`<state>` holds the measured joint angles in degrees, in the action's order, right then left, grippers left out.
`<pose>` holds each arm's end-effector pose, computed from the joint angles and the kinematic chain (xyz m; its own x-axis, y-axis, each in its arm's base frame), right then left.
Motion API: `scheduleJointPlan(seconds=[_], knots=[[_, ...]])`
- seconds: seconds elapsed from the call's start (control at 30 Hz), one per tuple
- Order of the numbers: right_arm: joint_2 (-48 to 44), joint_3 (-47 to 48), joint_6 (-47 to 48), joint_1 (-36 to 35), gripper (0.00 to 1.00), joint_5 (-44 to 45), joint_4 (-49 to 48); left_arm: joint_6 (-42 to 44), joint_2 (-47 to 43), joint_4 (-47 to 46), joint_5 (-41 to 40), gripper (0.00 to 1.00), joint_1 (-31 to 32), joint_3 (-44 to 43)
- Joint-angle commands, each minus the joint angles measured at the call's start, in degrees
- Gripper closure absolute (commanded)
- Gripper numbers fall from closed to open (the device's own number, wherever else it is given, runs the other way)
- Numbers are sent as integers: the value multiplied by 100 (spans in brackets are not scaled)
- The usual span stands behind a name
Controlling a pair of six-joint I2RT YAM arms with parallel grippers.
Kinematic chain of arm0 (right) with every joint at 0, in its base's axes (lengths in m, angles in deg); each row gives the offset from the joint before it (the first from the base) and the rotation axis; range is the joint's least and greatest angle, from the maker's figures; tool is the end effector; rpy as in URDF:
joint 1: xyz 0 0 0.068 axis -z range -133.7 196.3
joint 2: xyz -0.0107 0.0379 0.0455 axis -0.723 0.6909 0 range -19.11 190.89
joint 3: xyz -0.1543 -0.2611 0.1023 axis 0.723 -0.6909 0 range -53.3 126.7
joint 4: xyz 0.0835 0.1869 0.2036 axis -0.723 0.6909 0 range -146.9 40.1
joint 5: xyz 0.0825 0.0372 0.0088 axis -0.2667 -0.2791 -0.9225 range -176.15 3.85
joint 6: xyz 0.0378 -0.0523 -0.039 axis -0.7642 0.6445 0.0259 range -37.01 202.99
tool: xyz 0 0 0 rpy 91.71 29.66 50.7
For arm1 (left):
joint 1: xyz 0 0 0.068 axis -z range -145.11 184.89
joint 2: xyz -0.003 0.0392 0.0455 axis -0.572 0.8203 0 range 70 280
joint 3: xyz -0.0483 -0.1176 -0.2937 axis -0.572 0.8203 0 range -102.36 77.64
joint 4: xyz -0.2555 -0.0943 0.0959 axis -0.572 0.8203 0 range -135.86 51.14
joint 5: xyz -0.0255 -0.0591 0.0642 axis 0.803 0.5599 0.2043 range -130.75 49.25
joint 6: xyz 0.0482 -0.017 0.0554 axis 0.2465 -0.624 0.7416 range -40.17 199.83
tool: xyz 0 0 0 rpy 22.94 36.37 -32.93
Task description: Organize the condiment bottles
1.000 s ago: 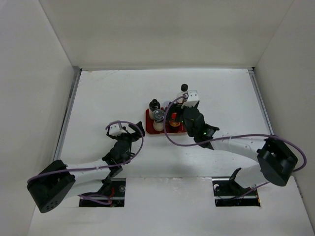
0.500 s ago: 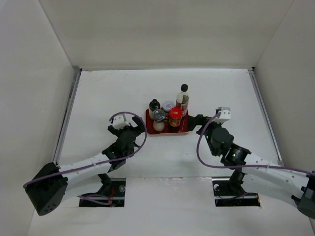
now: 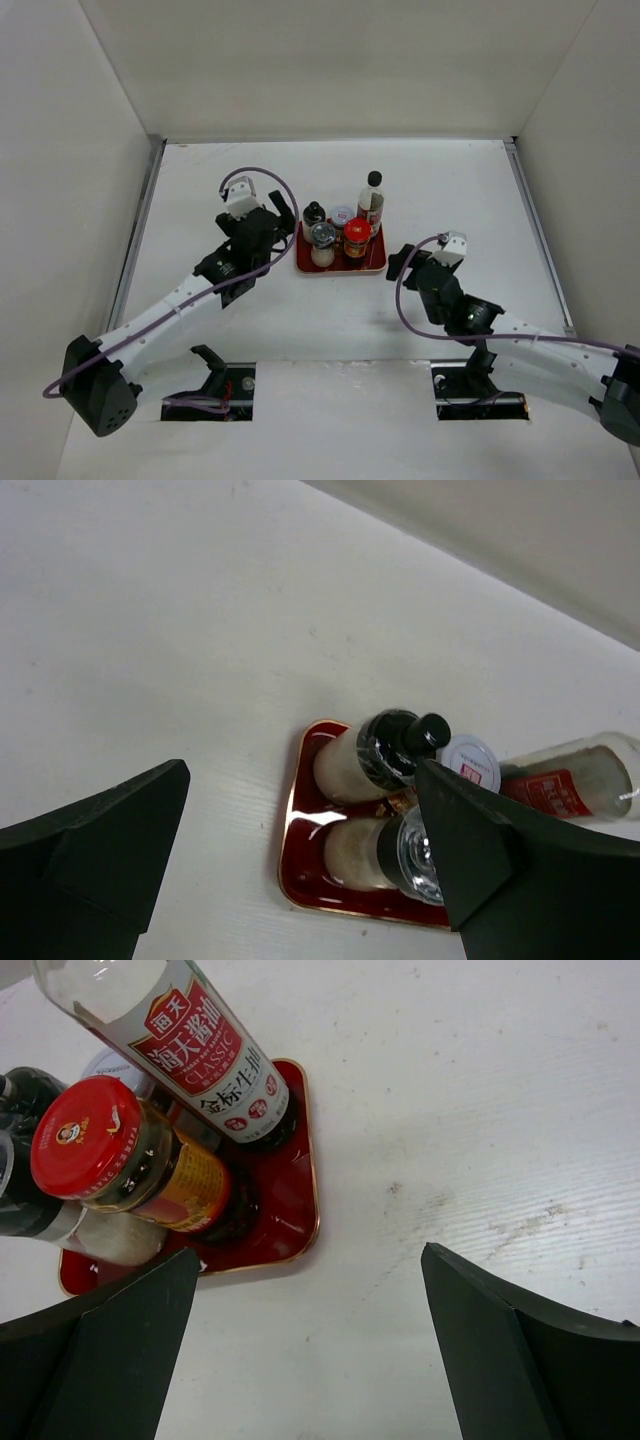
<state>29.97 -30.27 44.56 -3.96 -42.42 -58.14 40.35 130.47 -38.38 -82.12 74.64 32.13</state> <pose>0.1596 0.1230 0.2330 -0.3061 0.3343 -0.8914 0.0457 0.9404 0.3370 0.2256 -0.1331 0.3262 -0.2330 -0.4270 -0.8737 -0.1786 0.9019 -0.3932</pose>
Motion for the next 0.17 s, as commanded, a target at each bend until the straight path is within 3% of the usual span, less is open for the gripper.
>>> scheduleJointPlan(seconds=[0.0,0.13], knots=[[-179,18,-156,38,0,-56,140,-182,70,710,594,0,2,-396],[-267,9,-217,109,0,-180,369,-182,290,903,682,0,-199,-677]])
